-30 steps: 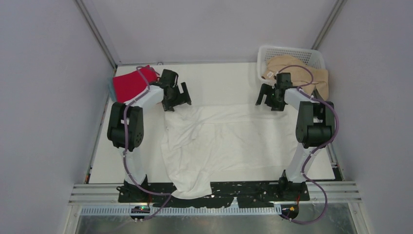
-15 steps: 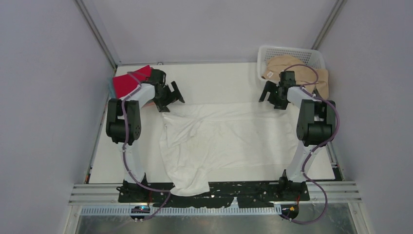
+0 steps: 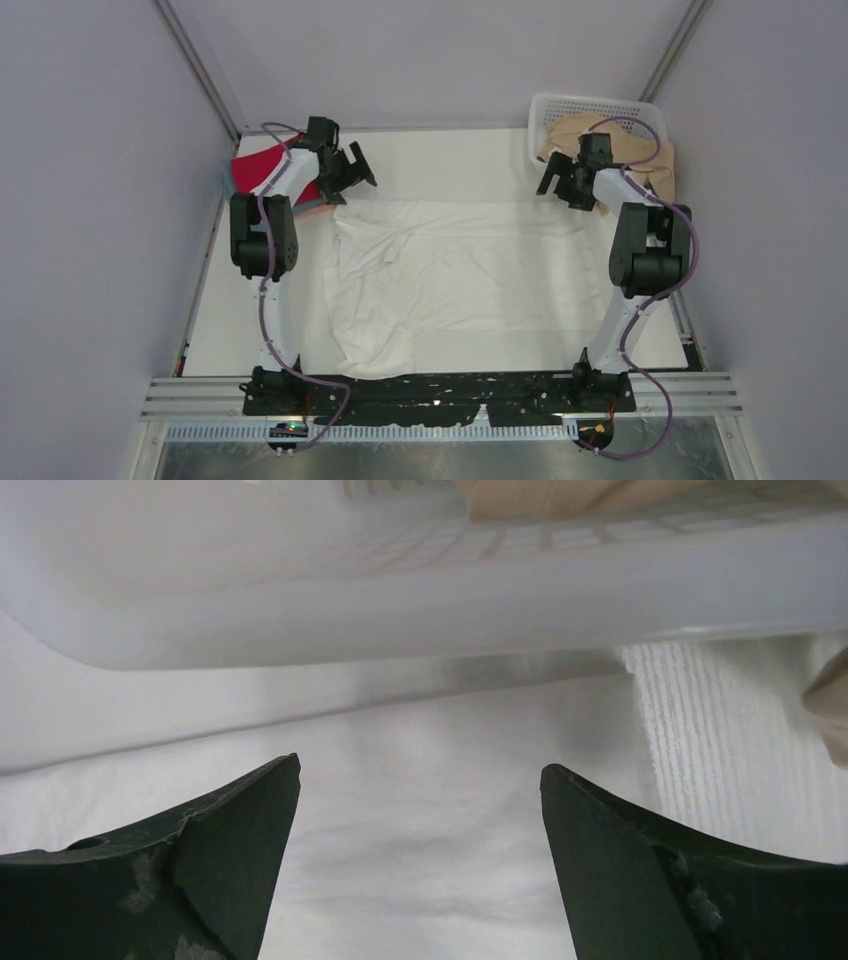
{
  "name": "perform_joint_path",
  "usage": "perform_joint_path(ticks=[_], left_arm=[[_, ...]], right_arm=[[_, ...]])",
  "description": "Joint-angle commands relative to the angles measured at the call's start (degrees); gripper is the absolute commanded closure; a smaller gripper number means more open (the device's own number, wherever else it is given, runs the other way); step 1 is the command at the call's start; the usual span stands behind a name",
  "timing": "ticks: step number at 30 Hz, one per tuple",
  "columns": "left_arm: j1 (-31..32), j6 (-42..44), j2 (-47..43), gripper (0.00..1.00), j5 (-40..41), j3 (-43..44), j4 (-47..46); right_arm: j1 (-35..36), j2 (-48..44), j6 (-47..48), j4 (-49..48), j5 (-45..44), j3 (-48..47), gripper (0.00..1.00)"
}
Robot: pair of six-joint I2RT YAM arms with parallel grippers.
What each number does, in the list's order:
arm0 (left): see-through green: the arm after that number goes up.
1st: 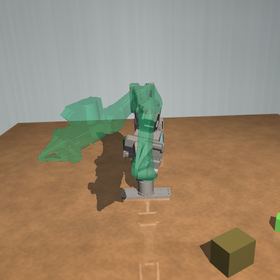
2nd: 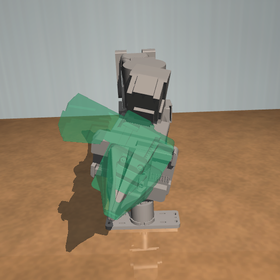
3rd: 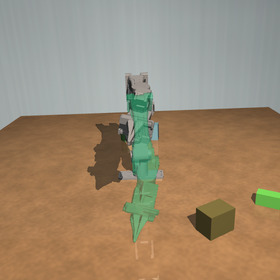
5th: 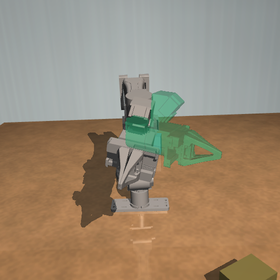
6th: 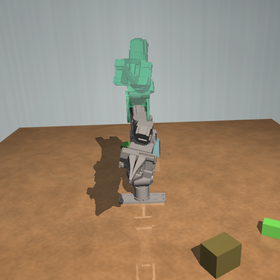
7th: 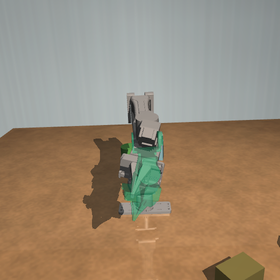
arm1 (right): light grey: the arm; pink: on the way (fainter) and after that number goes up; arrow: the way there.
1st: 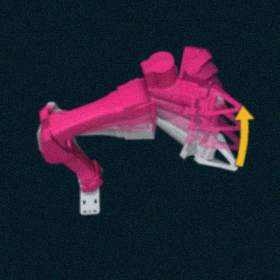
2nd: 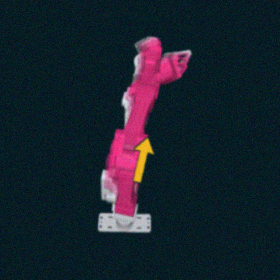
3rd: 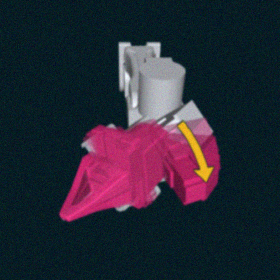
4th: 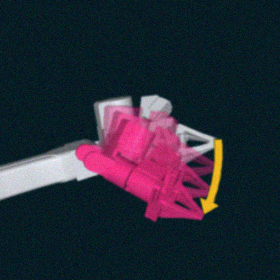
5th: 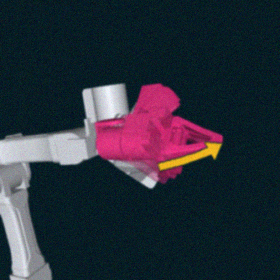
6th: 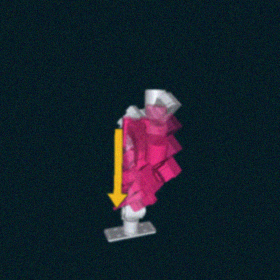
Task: Fold and stack the t-shirts
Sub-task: Fold the flattened tshirt in 1/3 of the way, then grab the side of the flattened tshirt closest away from the robot with both arms
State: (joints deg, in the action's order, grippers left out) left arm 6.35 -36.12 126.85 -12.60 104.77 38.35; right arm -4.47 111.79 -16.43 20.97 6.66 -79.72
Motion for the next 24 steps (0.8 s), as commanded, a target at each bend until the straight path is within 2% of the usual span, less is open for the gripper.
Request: perform_joint_path(ticks=[1, 4, 7, 10, 11, 13, 17, 21, 24], left_arm=[[0.14, 2.15, -13.05, 0.0, 3.17, -6.08, -0.01], [2.1, 2.13, -25.77, 0.0, 9.22, -17.99, -0.43], [7.11, 1.01, -40.61, 0.0, 16.7, -32.22, 0.99], [16.82, 0.3, -50.42, 0.0, 25.73, -40.71, 5.76], [21.98, -0.11, -52.47, 0.0, 28.9, -42.4, 8.17], [30.11, -0.24, -56.56, 0.0, 31.42, -45.92, 11.2], [44.1, 0.71, -63.68, 0.0, 31.84, -53.01, 13.06], [50.37, -0.01, -69.32, 0.05, 20.19, -61.68, 9.25], [55.63, -1.82, -68.83, 0.06, 18.47, -63.17, 12.69]], right_arm=[[0.84, -10.55, 1.51, 1.27, -4.28, 1.97, 0.05], [1.48, -17.28, -0.42, 0.91, -5.56, 7.95, 0.05], [1.76, -25.67, -3.15, -1.83, -4.75, 17.87, 0.05], [2.15, -31.0, -4.72, -1.96, -4.48, 23.36, 0.05], [2.3, -31.62, -4.78, -0.51, -4.9, 24.65, 0.05], [3.1, -33.33, -4.77, 0.59, -6.22, 26.26, 0.05], [4.05, -35.79, -5.04, 0.17, -6.08, 28.62, 0.05], [4.32, -36.25, -4.25, 1.52, -6.37, 28.14, 0.05], [4.42, -35.79, -4.02, 1.57, -6.1, 27.92, 0.05]])
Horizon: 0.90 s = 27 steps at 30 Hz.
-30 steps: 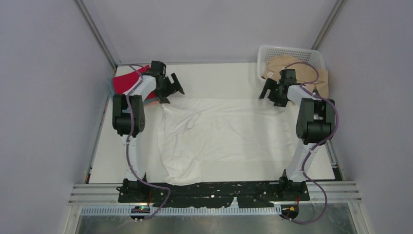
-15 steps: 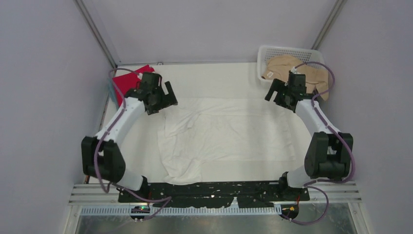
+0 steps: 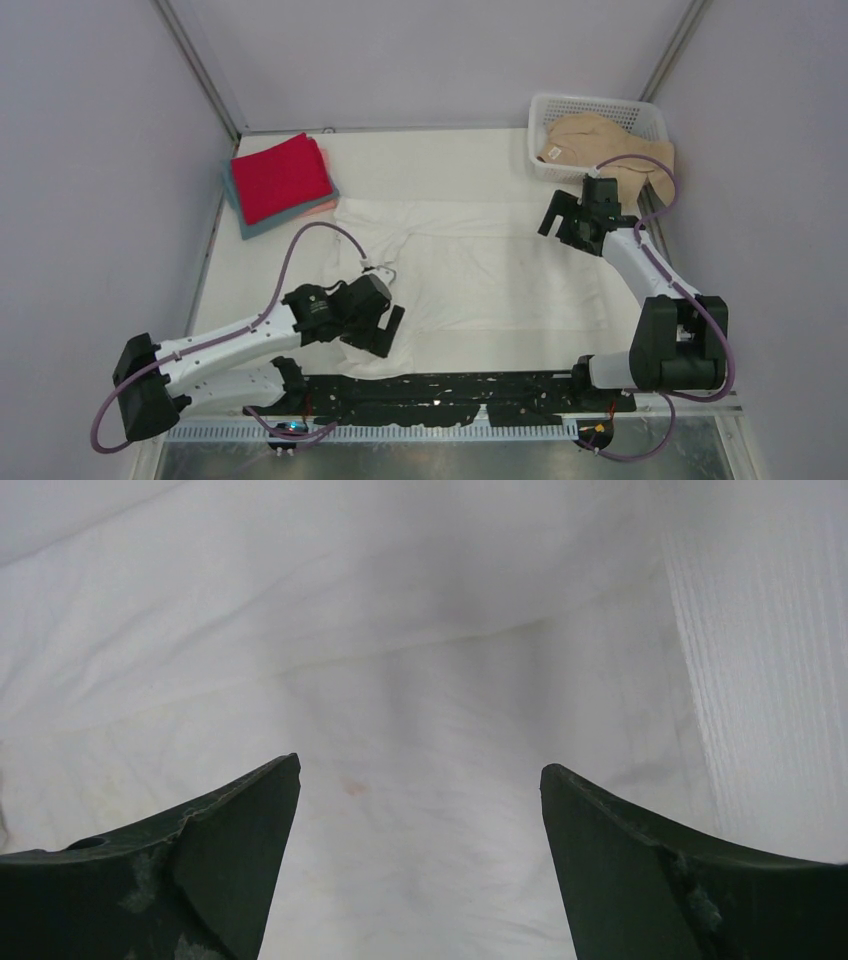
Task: Fold and stack the t-shirts
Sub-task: Grab the side of the flattened tshirt closest away from the robot with both arms
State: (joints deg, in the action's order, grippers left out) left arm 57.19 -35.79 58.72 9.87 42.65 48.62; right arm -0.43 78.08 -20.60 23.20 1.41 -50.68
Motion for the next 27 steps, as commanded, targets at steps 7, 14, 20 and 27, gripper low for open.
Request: perform_joint_path(ticks=[7, 14, 20, 27], left_arm=[[12.92, -4.2, 7.01, 0.28, -8.7, -3.3, 3.29], [13.48, -3.45, 11.59, 0.37, -8.0, -4.78, -0.39], [13.48, -3.58, 18.33, 0.53, -1.41, -2.6, 0.4], [13.44, -2.28, 20.86, 0.93, 0.45, -1.16, -1.8]], right_arm=[[0.43, -1.61, 0.14, -0.24, -2.76, -1.06, 0.05], [0.43, -2.52, 0.31, 0.17, -4.07, -0.62, 0.05], [-0.98, -6.92, -2.71, 0.4, -6.33, 1.97, 0.05], [-5.33, -15.56, -4.64, 2.12, -4.89, 7.63, 0.05]])
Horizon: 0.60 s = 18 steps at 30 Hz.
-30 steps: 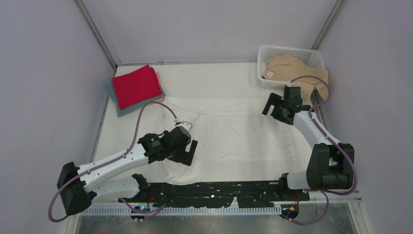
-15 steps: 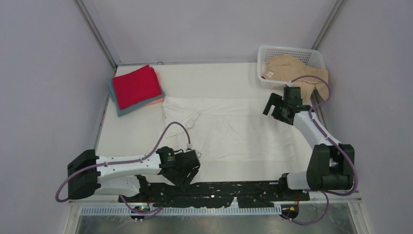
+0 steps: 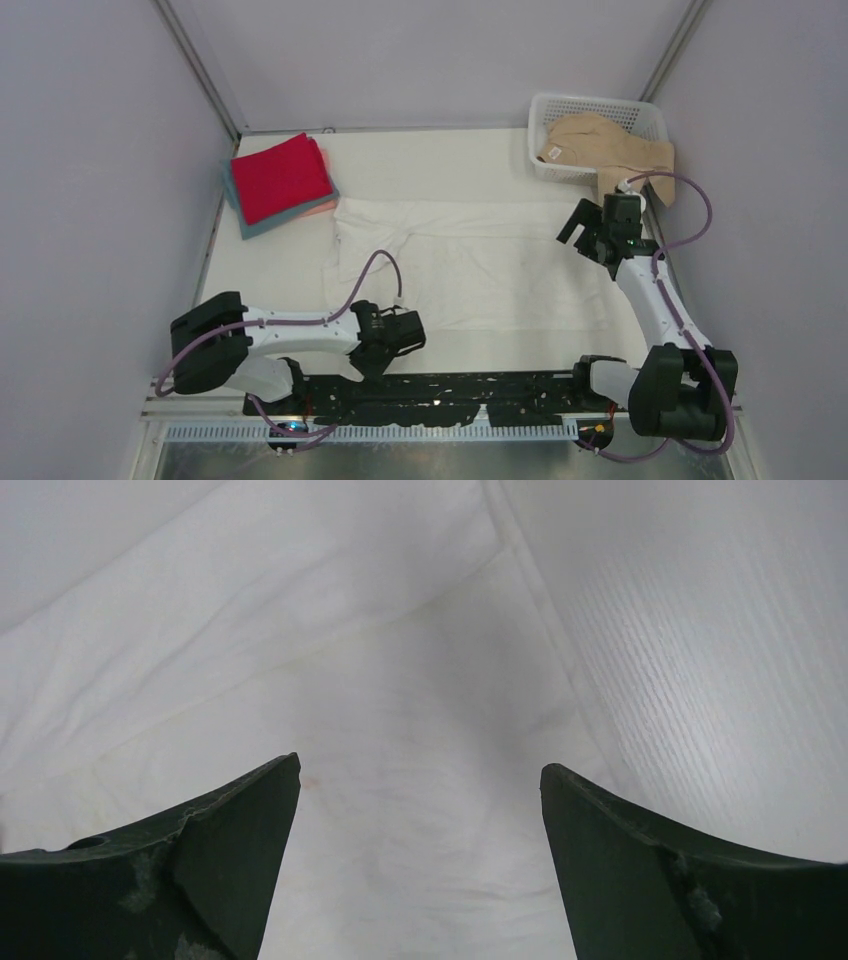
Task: Fold and stack the t-shirts
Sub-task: Grab the side of the flattened tshirt closest away from the robot with both arms
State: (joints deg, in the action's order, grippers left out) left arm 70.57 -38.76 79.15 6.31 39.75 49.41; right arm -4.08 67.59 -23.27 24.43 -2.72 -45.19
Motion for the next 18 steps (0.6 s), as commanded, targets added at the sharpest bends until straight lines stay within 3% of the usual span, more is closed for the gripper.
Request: perform_joint_path(ticks=[1, 9, 18], left_arm=[[0.02, 0.81, -0.08, 1.0, 4.09, 1.69, -2.62], [-0.46, 1.11, -7.09, 1.0, 5.17, 2.56, -2.07], [-3.45, 3.61, -9.17, 1.0, 4.99, 3.62, -2.39]], right_arm=[[-1.79, -6.74, -2.12, 1.51, -1.07, 2.48, 0.05], [-2.16, -13.72, -3.81, 15.74, -4.9, 5.61, 0.05], [-2.6, -23.41, -12.91, 18.67, -6.21, 15.6, 0.05]])
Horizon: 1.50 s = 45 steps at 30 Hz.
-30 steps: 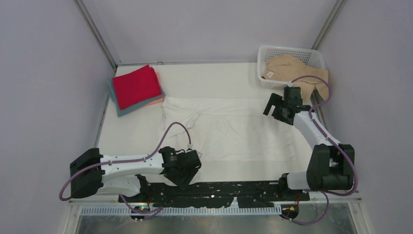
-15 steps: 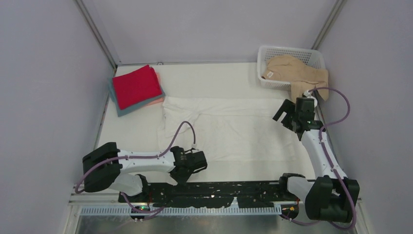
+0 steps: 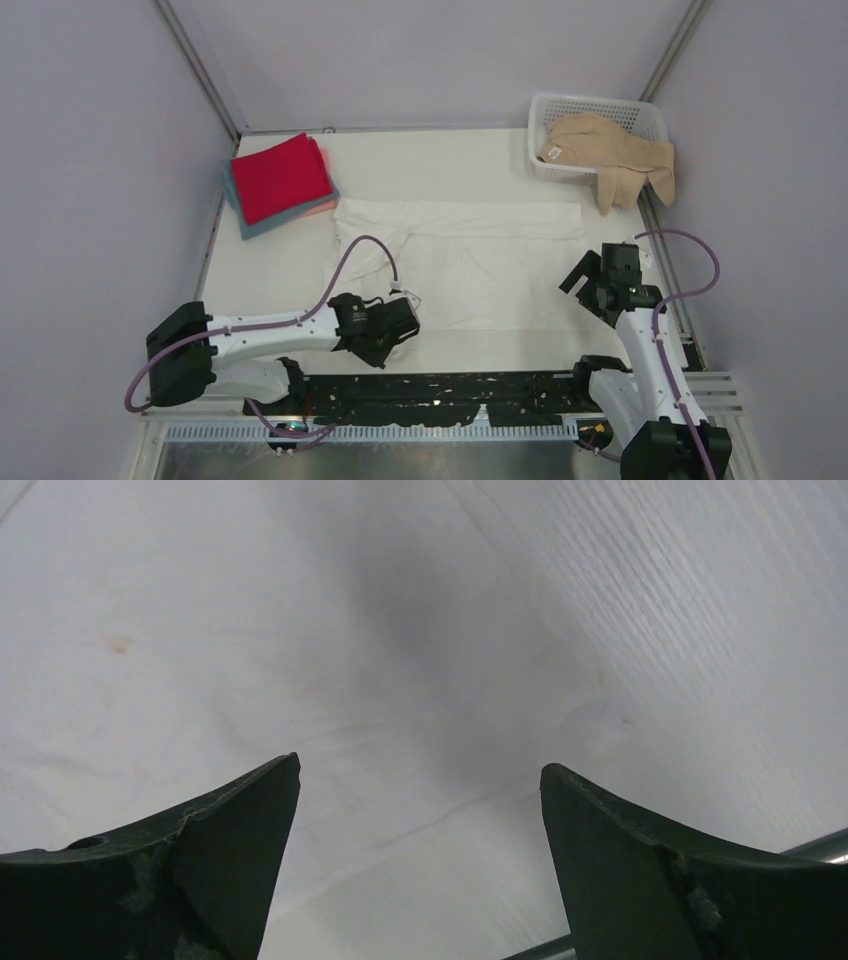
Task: Fold and stack the t-shirts
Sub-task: Grab the side of the flattened tshirt closest away from the robot with both arms
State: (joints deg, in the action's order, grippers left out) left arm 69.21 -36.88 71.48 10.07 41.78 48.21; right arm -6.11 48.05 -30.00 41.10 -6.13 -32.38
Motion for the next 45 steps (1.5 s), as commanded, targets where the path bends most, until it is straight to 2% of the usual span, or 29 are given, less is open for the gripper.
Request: perform_joint_path(ticks=[1, 4, 9, 15, 20, 27, 39, 45], left_arm=[[-2.87, 1.95, -1.73, 1.0, 0.93, 1.23, -1.51], [-5.2, 2.65, -2.81, 1.0, -0.05, 0.55, -2.5], [-8.29, 3.9, -5.15, 1.0, -2.46, -0.33, -4.6], [-8.94, 3.79, -7.22, 1.0, -1.75, -0.55, -4.53], [-9.47, 3.45, -7.19, 1.0, -0.76, 0.39, -3.5], [-10.6, 3.04, -6.74, 1.0, -0.38, 1.28, -3.26], [-11.4, 3.08, -6.64, 1.0, -1.29, 0.7, -3.52], [-11.38, 3.14, -7.54, 1.0, -1.81, -0.22, -4.0]], right_arm=[[-0.63, -4.47, -6.94, 1.69, -3.26, 4.2, 0.05], [-0.72, -5.96, -11.77, 0.56, -3.12, 6.91, 0.05], [-1.41, -6.14, -17.13, -7.22, -3.99, 13.32, 0.05], [-3.2, -2.63, -15.78, -13.01, -4.35, 14.89, 0.01], [-3.56, -0.7, -13.61, -14.06, -2.29, 14.45, 0.15], [-3.56, -5.01, -10.5, -11.19, -3.96, 12.82, 0.38], [-3.56, -8.03, -10.69, -5.09, -5.07, 10.17, 0.33], [-3.6, -9.4, -12.7, -4.1, -1.83, 11.02, 0.33]])
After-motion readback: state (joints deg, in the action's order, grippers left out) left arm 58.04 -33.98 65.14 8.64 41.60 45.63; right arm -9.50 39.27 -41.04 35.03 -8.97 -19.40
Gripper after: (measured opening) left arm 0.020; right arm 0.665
